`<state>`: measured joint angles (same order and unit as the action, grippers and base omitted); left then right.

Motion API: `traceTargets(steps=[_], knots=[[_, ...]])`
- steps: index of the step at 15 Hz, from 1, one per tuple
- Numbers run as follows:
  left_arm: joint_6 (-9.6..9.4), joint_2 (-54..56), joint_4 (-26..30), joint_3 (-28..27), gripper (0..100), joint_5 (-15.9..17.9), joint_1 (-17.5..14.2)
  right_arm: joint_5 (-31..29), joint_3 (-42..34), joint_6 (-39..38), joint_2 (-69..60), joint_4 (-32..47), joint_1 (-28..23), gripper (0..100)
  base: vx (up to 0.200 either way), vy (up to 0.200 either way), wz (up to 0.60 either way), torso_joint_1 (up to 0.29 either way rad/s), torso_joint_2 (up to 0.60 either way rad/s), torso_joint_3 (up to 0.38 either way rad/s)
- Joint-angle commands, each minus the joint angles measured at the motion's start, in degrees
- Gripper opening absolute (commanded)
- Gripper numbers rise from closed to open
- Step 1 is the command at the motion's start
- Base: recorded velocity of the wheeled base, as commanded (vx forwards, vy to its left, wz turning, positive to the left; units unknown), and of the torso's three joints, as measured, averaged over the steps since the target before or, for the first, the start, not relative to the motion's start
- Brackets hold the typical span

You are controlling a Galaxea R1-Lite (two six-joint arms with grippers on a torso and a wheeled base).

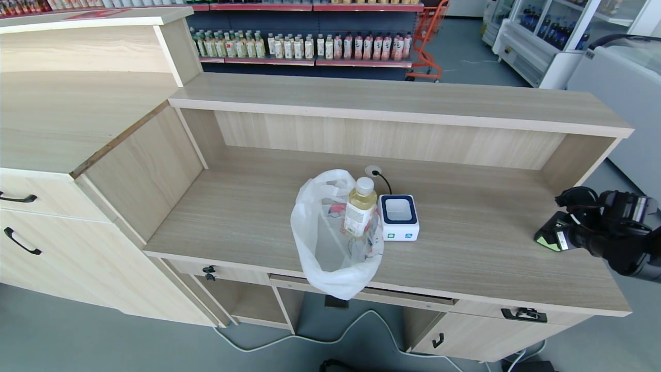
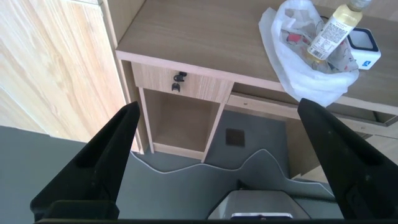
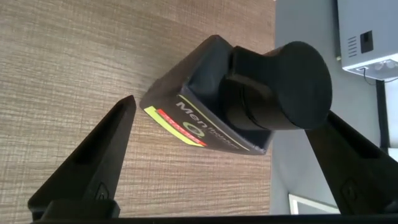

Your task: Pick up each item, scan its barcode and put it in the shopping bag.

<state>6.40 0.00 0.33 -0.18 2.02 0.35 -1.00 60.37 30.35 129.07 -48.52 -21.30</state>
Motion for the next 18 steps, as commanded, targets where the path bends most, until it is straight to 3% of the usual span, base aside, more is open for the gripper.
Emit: traceTargets(steps=[1,9,10,18], knots=[[0.02,0.00,0.02,0.01,100,0.00,0.00,0.03,0.45,0.06,1.36,0.00,0.38,100,0.000,0.000,0.00,0.000,0.00,0.000],[0.02,0.00,0.02,0.01,100,0.00,0.00,2.58,4.50,0.06,4.34,-0.17,1.96,100,0.000,0.000,0.00,0.000,0.00,0.000],[0.02,0.00,0.02,0.01,100,0.00,0.00,2.58,4.50,0.14,4.43,-0.17,2.14,0,0.000,0.000,0.00,0.000,0.00,0.000],[0.02,0.00,0.02,0.01,100,0.00,0.00,2.58,3.62,4.36,0.21,-1.84,2.40,0,0.000,0.000,0.00,0.000,0.00,0.000]])
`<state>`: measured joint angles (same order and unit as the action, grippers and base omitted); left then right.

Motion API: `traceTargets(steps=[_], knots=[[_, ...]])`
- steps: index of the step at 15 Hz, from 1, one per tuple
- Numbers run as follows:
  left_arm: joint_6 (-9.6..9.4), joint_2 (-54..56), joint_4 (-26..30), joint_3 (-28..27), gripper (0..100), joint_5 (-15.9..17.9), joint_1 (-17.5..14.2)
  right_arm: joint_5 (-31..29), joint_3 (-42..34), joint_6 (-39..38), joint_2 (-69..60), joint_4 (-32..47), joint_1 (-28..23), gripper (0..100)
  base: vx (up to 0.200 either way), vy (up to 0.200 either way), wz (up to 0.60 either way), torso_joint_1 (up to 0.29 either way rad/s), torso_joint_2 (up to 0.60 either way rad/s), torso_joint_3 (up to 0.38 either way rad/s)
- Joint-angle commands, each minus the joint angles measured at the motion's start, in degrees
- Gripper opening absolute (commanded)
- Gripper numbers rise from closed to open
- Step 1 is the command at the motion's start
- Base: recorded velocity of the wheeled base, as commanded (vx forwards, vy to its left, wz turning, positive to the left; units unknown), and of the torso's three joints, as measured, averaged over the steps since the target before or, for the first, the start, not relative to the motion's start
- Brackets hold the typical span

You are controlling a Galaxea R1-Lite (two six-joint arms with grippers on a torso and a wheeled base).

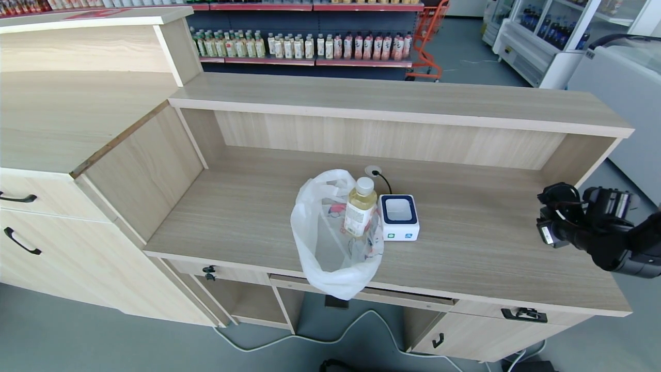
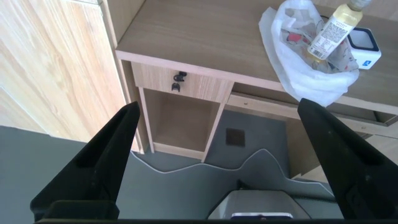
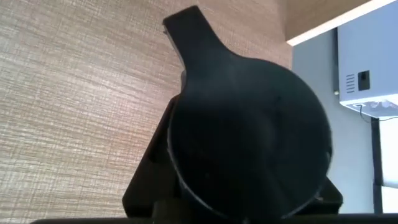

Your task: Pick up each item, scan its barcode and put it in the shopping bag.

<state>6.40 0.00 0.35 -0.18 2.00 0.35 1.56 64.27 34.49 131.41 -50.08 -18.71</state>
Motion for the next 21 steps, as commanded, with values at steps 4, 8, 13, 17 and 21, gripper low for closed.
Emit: traceTargets(steps=[4,8,13,17,21], knots=[[0.02,0.00,0.00,0.01,100,0.02,0.00,0.11,-11.27,11.04,-19.79,0.07,-4.23,0,0.000,0.000,0.00,0.000,0.00,0.000],[0.02,0.00,0.00,0.01,100,0.02,0.00,7.84,-31.93,16.93,-44.05,-3.36,-5.28,0,0.000,0.000,0.00,0.000,0.00,0.000],[0.02,0.00,0.00,0.01,100,0.02,0.00,48.71,-32.28,47.25,-55.13,-2.13,7.46,0,0.000,0.000,0.00,0.000,0.00,0.000],[0.02,0.00,0.00,0.01,100,0.02,0.00,57.50,-35.35,75.90,-56.18,-3.09,23.63,0,0.000,0.000,0.00,0.000,0.00,0.000],[0.02,0.00,0.00,0.01,100,0.02,0.00,62.34,-36.06,91.37,-58.29,-6.17,33.39,0,0.000,0.000,0.00,0.000,0.00,0.000]])
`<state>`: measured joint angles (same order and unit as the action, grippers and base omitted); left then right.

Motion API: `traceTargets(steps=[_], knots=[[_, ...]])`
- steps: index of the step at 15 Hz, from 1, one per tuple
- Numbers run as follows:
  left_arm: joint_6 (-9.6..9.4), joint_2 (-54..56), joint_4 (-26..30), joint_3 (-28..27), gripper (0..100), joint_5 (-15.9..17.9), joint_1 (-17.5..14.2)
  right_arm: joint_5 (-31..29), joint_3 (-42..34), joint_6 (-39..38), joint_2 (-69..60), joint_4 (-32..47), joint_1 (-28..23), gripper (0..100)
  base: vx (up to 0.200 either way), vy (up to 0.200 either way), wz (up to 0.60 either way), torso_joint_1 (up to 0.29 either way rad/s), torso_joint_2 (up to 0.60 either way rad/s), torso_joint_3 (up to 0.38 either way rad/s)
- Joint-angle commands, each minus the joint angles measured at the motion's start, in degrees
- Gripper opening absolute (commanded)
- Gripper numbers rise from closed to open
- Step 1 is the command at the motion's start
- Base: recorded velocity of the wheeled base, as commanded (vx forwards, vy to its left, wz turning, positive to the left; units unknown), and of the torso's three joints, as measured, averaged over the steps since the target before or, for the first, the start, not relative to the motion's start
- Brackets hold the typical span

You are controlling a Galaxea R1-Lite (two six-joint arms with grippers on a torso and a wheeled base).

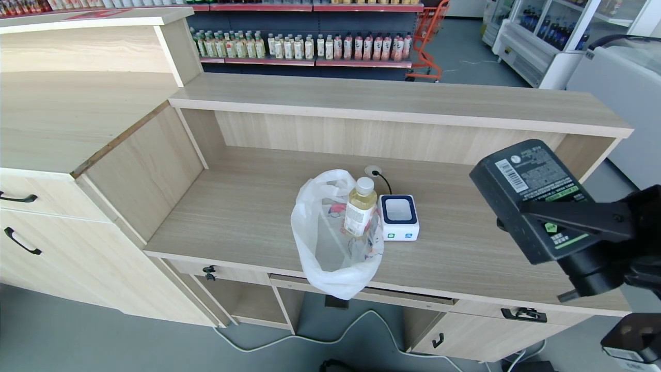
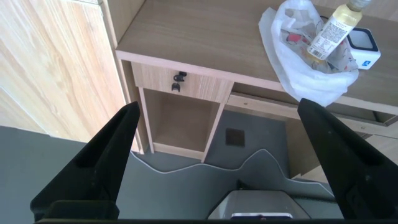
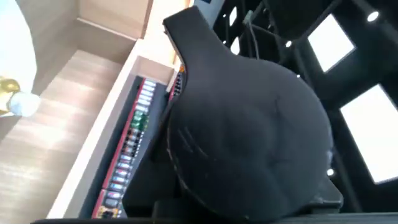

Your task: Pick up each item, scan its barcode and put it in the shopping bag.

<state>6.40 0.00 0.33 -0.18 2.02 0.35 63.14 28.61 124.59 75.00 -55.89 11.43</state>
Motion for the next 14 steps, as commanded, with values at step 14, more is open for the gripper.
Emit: traceTargets(steps=[14], knots=[[0.02,0.00,0.02,0.01,100,0.00,0.00,0.41,-1.01,8.83,-11.01,6.24,23.02,0,0.000,0.000,0.00,0.000,0.00,0.000]])
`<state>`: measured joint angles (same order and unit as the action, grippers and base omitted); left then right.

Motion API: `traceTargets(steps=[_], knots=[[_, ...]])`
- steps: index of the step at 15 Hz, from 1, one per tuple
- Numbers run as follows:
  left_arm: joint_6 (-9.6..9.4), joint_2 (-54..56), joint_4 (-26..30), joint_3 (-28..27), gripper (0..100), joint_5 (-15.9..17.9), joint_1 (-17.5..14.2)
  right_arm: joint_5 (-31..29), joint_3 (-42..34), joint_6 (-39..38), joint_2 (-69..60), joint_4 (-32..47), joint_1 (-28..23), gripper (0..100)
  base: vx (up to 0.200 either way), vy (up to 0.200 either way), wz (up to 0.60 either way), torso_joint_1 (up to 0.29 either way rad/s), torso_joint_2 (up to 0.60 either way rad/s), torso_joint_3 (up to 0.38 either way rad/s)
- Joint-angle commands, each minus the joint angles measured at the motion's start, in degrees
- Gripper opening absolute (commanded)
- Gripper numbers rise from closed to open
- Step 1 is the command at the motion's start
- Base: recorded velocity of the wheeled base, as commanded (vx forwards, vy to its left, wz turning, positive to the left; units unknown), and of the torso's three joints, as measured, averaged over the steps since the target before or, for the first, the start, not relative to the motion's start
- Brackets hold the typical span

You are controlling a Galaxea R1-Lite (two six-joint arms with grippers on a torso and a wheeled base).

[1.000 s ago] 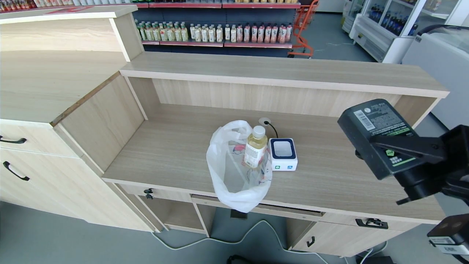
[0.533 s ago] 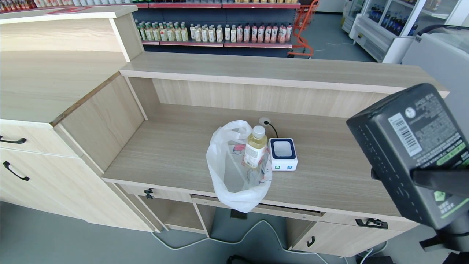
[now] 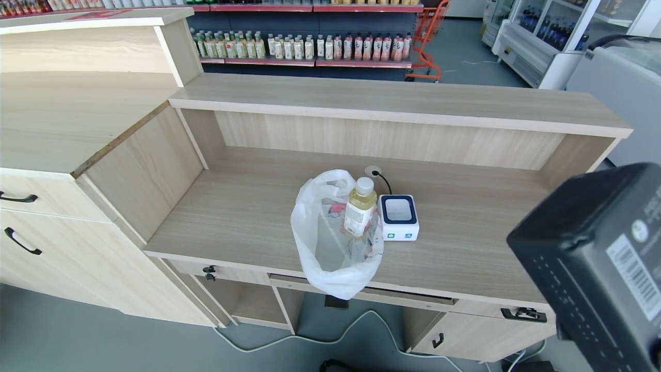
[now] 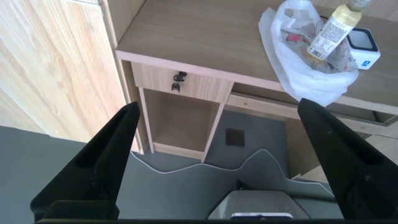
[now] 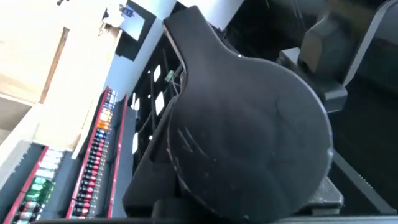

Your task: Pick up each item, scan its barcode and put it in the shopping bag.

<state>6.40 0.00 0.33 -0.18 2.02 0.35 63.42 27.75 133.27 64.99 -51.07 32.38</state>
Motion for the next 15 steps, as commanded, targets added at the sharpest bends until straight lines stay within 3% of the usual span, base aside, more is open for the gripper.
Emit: traceTargets(steps=[1,15], knots=[[0.02,0.00,0.02,0.01,100,0.00,0.00,0.04,-0.06,1.21,-1.27,3.61,2.69,0,0.000,0.000,0.00,0.000,0.00,0.000],[0.02,0.00,0.02,0.01,100,0.00,0.00,0.13,0.12,1.91,-1.79,6.77,2.87,0,0.000,0.000,0.00,0.000,0.00,0.000]])
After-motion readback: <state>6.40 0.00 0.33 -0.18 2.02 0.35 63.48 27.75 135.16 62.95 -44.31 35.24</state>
